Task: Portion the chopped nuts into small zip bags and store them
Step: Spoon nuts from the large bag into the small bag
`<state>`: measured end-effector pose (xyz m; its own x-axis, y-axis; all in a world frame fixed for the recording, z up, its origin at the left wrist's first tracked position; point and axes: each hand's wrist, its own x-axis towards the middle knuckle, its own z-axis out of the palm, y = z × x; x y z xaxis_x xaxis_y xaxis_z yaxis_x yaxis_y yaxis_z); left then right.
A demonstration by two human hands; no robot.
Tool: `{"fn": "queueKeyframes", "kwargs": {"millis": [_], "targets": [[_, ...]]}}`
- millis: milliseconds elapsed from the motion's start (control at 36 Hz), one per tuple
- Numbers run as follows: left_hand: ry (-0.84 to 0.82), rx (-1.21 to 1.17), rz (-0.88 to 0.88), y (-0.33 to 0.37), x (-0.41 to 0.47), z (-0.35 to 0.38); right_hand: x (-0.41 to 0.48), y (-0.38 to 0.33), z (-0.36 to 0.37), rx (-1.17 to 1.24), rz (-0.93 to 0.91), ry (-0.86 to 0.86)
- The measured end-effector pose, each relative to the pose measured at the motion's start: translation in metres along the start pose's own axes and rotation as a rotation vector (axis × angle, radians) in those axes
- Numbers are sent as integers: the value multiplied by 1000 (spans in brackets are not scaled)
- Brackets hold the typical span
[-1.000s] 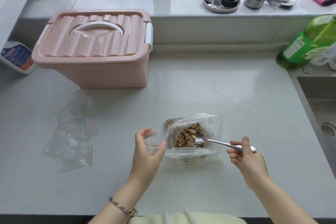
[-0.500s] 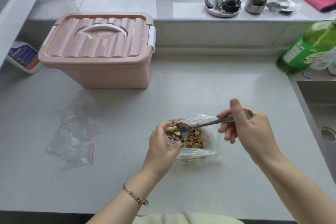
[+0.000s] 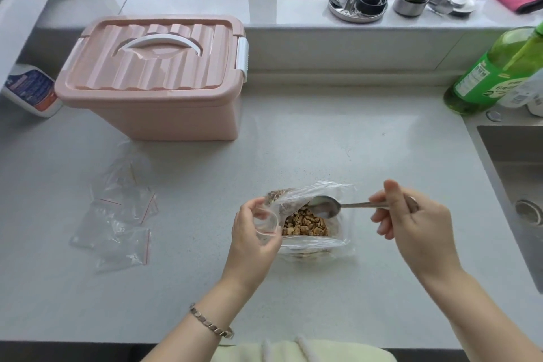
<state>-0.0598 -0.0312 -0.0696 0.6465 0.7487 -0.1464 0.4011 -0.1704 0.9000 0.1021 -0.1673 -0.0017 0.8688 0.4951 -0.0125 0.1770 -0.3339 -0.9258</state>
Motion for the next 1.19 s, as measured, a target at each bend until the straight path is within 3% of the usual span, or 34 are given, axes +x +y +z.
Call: {"fn": "queueKeyframes", "kwargs": {"millis": [111,333,583,889,1194], "targets": [[-3,-3,-6,-1,-1,-2,-4,37,8,-44,134,-33],[-1,-21,-17,1,1,-5,-5,66,19,28,223,0],[38,-33,3,4,-1,-5,-22,73,23,-237,59,-73],[15,4,-12,-2,-3,-10,-24,93,40,322,665,88],[-15,35,8,-1,-3,-9,-22,86,10,385,668,145]]}}
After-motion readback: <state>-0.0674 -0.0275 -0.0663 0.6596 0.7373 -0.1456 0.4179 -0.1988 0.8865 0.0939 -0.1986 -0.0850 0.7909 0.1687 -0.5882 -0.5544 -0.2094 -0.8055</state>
